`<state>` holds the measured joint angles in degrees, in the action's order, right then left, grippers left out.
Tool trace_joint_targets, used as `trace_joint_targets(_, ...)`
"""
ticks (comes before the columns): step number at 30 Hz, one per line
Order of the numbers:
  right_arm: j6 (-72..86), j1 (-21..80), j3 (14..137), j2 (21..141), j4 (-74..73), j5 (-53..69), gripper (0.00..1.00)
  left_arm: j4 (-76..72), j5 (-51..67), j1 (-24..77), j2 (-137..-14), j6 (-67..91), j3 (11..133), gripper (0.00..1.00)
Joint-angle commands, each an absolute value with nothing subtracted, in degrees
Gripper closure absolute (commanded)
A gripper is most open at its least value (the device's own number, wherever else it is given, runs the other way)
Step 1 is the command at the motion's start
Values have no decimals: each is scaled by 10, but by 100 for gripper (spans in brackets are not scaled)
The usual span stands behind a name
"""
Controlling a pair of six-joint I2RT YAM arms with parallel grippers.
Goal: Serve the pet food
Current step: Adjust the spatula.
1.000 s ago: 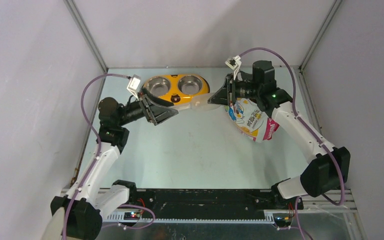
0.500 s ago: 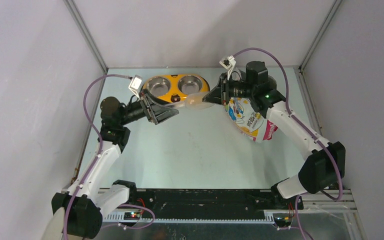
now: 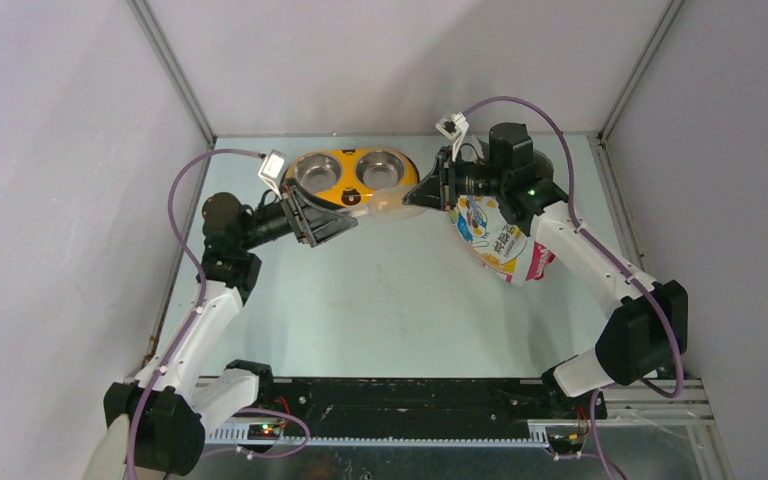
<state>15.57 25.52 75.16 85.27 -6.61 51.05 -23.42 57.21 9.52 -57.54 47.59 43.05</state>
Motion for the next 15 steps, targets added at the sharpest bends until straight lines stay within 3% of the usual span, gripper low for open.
trace_joint_targets(1,134,254,755,853,-36,488,100,-253,581,101,-572,479,431,21)
trace_joint_targets(3,130,253,756,855,-37,486,100,-254,581,102,-573,479,432,29)
trace_joint_targets(15,131,246,755,862,-35,482,100,-249,583,104,-571,474,433,53)
